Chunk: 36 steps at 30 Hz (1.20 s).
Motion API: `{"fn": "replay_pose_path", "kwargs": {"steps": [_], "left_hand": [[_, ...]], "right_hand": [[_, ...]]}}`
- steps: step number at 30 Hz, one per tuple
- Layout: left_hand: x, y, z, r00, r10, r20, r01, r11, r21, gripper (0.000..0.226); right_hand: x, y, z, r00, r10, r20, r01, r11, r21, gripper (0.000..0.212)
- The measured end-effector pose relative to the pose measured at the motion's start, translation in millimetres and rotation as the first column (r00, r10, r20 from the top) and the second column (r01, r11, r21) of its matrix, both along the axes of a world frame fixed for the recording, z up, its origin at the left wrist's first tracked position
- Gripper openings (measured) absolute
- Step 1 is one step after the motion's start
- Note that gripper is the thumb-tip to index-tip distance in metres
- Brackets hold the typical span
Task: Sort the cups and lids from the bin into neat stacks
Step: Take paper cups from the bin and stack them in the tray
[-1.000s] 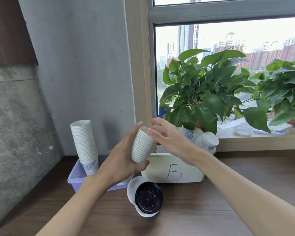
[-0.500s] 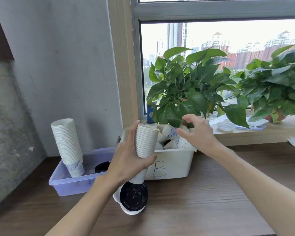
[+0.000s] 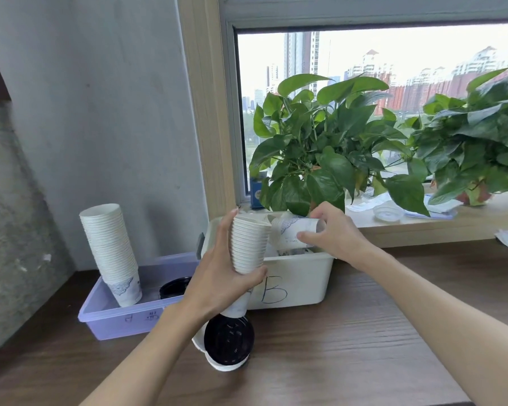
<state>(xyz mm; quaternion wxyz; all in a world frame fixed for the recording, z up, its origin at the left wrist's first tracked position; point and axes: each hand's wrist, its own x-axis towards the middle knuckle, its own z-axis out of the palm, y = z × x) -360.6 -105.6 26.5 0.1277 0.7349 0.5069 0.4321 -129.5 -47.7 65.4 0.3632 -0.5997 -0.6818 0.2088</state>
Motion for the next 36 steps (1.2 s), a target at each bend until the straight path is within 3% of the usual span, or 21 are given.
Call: {"fn": "replay_pose_path", "kwargs": {"steps": [4,9,14,19,24,29,36], "left_hand": [[-2,0,1,1.0,-0.012,0.027,0.013,1.0,-0.022,0.099],[-3,1,3,0.999,-0.02,0.044,0.021,0.999,-0.029,0.098],[-3,2,5,0.997,-0.008,0.077,0.01,0.999,-0.033,0.098],[-3,5,5,0.998,-0.018,0.066,0.021,0.999,-0.032,0.099],[0,2,9,0.999,-0.045,0.0,0.045,0.998,-0.043,0.098],[-1,1,11,0.998,-0.058,-0.036,0.055,0.996,-0.069,0.098],[-1,-1,12,0.996,-0.073,-0.05,0.069,0.995,-0.072,0.101]], "right_hand": [[-5,1,-4,0.998,0.024,0.066,-0.021,0.998,-0.054,0.048],[-8,2,-3,0.993,0.027,0.112,-0.027,1.0,-0.001,0.046],[-10,0,-11,0.993,-0.003,-0.119,0.015,0.995,0.102,0.047],[-18,-1,-11,0.898,0.077,-0.432,-0.022,0.991,0.131,0.066],[-30,-9,-2,0.893,0.171,-0.417,-0.109,0.98,0.168,0.093],[-33,-11,2,0.913,0.196,-0.357,-0.143,0.975,0.17,0.083],[-31,-8,9,0.774,0.235,-0.587,-0.115,0.965,0.235,0.075]]}}
